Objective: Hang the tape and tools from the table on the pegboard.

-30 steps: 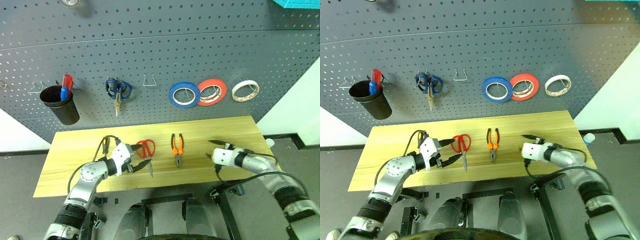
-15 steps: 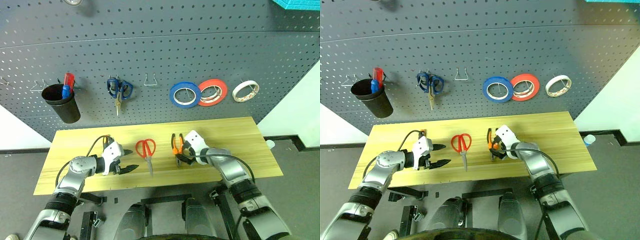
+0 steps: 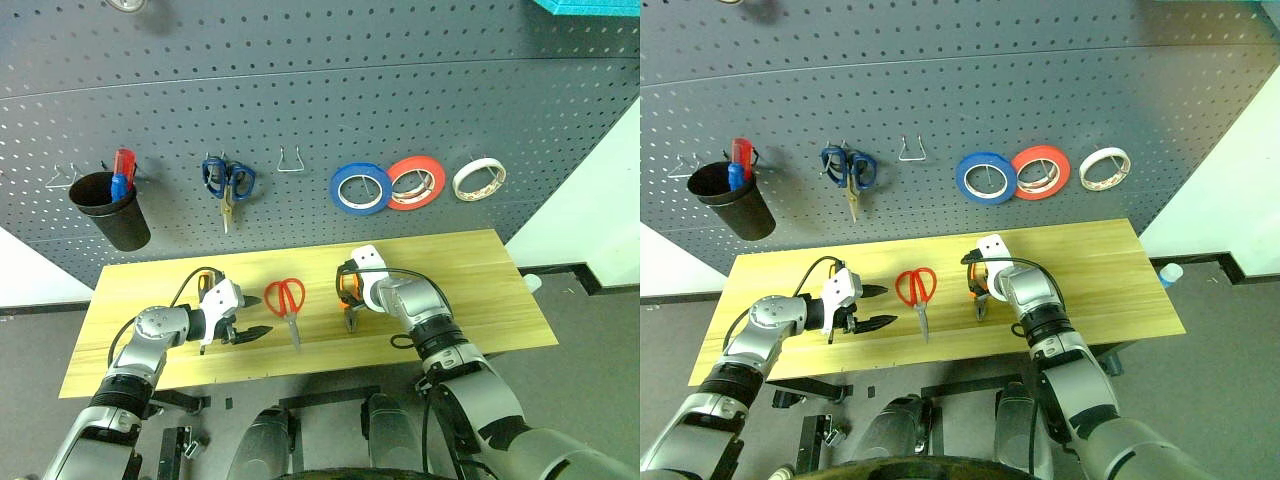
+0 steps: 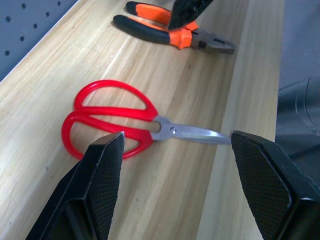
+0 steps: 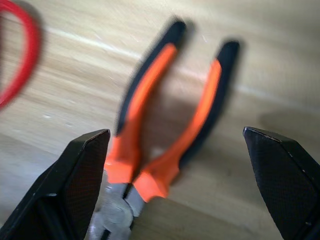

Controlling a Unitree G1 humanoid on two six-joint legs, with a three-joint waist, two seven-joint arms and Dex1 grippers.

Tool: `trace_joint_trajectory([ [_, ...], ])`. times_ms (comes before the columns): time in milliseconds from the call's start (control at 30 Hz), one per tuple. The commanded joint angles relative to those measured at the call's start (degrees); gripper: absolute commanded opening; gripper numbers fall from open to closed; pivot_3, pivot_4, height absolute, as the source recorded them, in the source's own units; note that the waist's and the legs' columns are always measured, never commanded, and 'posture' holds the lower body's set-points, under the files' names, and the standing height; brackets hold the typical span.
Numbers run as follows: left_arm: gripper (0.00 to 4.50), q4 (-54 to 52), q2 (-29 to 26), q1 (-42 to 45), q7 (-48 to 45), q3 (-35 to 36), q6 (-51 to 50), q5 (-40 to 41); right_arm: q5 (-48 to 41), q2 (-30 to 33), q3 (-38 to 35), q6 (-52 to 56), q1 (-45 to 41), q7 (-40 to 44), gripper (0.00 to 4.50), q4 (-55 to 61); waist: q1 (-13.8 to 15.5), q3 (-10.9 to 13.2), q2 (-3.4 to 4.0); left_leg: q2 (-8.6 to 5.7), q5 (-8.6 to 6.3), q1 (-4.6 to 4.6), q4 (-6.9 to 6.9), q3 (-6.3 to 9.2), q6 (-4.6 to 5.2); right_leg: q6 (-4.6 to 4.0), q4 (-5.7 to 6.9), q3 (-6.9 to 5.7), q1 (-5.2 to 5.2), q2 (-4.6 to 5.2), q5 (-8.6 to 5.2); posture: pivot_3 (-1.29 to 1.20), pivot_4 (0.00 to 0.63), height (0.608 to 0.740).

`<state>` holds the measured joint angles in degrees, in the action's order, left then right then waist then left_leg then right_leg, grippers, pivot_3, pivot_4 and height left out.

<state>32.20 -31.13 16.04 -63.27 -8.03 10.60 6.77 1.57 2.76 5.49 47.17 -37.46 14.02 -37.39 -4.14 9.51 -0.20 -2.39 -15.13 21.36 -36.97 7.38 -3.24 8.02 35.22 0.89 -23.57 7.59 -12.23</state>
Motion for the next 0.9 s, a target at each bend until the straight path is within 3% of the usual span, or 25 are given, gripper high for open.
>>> trace_joint_trajectory([
  [33, 3.56, -0.5, 0.2, 0.2, 0.1, 1.3, 0.9, 0.7, -0.6, -2.0, -0.6, 0.9, -1.3, -1.5, 4.46, -1.1, -0.2, 0.0, 0.01, 0.01, 0.00, -0.01, 0.00, 0.00, 0.00, 0.00, 0.01, 0.00, 0.00, -0.01, 0.00, -0.08, 0.098, 0.733],
  [333, 3.56, -0.6, 1.1, -0.1, 0.5, 1.4, 1.1, 0.8, 0.2, -3.6, 0.9, 1.5, -1.4, -2.4, 4.46, -4.3, -0.3, 0.0, 0.02, 0.04, 0.00, -0.03, -0.01, 0.00, 0.00, 0.00, 0.04, 0.01, 0.00, -0.04, 0.00, -0.09, 0.096, 0.733],
  [567, 3.56, -0.9, 1.6, -0.5, 0.8, 1.5, 1.2, 0.7, 2.9, -0.7, 1.7, -2.3, -1.4, -5.1, 4.46, -7.2, -0.5, -0.1, 0.02, 0.04, 0.00, -0.04, -0.01, 0.00, 0.00, 0.00, 0.05, 0.00, 0.01, -0.04, 0.00, -0.09, 0.095, 0.733],
  [900, 3.56, -1.4, 1.9, -1.2, 1.1, 1.4, 1.3, 0.7, 4.4, 2.2, 6.1, -7.8, -0.9, 0.3, 4.46, -8.6, -1.4, -0.1, 0.01, 0.04, 0.00, -0.05, -0.01, 0.00, 0.00, 0.01, 0.05, 0.00, 0.03, -0.04, 0.00, -0.09, 0.095, 0.733],
])
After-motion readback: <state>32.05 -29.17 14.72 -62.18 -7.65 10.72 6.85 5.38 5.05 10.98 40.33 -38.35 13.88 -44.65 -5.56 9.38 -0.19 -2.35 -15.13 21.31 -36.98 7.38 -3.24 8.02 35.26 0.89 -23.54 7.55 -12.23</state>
